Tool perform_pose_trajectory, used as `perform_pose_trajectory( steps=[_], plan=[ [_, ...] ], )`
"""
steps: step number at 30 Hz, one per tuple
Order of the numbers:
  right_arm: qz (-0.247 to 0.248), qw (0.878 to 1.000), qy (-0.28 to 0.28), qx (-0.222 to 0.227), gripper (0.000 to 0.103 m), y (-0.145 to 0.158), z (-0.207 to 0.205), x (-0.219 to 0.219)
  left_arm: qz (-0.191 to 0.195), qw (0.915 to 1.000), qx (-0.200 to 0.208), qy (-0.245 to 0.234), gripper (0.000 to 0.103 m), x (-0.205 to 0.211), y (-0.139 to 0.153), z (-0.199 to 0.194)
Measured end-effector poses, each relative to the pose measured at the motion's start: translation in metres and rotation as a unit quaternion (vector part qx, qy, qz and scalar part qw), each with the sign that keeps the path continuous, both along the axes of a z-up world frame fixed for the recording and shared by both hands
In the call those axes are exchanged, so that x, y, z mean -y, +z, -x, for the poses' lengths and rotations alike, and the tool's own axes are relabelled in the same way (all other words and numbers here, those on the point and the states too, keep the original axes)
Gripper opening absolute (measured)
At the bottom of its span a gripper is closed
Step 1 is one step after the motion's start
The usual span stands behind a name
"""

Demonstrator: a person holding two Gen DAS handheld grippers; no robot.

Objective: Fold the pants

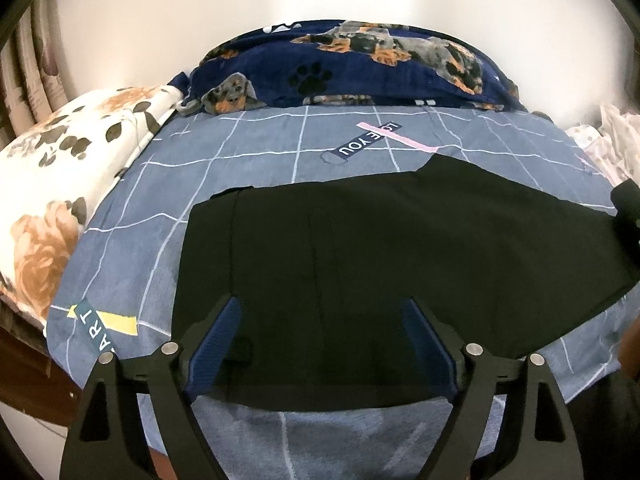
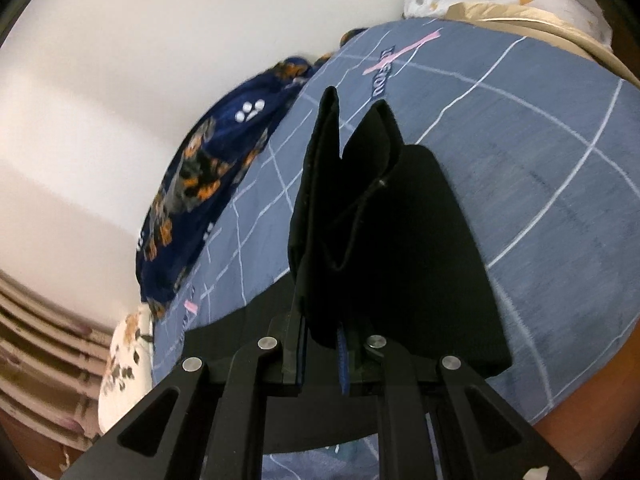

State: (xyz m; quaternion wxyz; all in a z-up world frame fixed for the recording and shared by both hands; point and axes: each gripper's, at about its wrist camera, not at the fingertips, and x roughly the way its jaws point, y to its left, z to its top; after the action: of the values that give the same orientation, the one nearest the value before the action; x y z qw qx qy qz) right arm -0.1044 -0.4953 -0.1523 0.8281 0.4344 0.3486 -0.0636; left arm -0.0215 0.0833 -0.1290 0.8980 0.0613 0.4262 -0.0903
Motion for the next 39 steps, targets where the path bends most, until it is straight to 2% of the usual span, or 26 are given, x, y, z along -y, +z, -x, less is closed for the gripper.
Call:
perform_pose_trajectory(
  steps=[6,14,24,39],
  plan=[
    [0.013,0.999,0.035,-0.023,0.013,-0.003,-0.015,-0.023,0.002,1.0,-0.001,0.0,0.085,-0.001,0.0,-0.001],
    [0.027,0.996,0.081,-0.029,0.013,-0.001,-0.026,-0.052,-0.002,0.9999,-0.01,-0.001,0.085,0.0,-0.003,-0.002],
    [0.045,0.987,0.15,-0.04,0.013,-0.004,-0.044,-0.104,-0.002,0.9999,-0.016,-0.001,0.085,0.002,-0.004,-0.002],
    [0.061,0.975,0.206,-0.05,0.013,-0.008,-0.054,-0.147,0.001,0.9998,-0.019,0.0,0.085,0.0,-0.005,-0.003]
  ],
)
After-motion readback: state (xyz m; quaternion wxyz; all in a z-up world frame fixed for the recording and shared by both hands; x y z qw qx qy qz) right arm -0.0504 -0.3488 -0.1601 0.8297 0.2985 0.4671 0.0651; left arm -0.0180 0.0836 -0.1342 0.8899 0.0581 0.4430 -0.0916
